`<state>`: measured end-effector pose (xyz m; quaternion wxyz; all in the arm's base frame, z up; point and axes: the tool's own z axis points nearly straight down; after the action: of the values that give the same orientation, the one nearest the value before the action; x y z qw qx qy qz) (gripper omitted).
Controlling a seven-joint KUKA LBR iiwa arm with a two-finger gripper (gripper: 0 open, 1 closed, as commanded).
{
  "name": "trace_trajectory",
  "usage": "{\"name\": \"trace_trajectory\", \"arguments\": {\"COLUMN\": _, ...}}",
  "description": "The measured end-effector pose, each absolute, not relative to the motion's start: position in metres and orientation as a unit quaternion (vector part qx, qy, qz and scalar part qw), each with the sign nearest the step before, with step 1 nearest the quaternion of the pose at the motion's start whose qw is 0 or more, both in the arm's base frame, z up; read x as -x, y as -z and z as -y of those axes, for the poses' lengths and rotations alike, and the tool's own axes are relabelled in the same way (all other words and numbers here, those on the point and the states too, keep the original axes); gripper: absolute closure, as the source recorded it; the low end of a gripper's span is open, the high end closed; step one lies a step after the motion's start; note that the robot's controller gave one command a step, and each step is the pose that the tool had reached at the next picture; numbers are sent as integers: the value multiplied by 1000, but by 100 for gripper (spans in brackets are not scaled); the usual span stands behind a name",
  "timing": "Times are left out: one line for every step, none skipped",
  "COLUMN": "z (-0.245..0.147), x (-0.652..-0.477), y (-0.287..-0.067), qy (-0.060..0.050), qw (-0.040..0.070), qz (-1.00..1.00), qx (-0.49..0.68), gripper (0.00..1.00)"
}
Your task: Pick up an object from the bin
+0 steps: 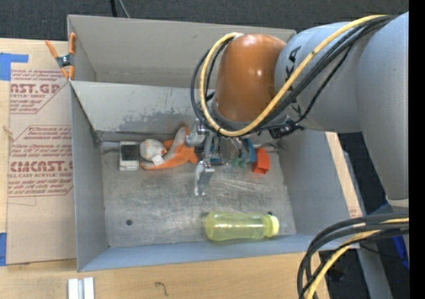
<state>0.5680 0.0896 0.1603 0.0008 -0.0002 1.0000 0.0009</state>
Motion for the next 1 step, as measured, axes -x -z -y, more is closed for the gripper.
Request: {"name": "trace_trajectory", "arguments": {"z": -90, "x": -568, "y": -160, "qy": -1, "qw": 1, "qz": -1000, "qx": 0, "gripper": 100}}
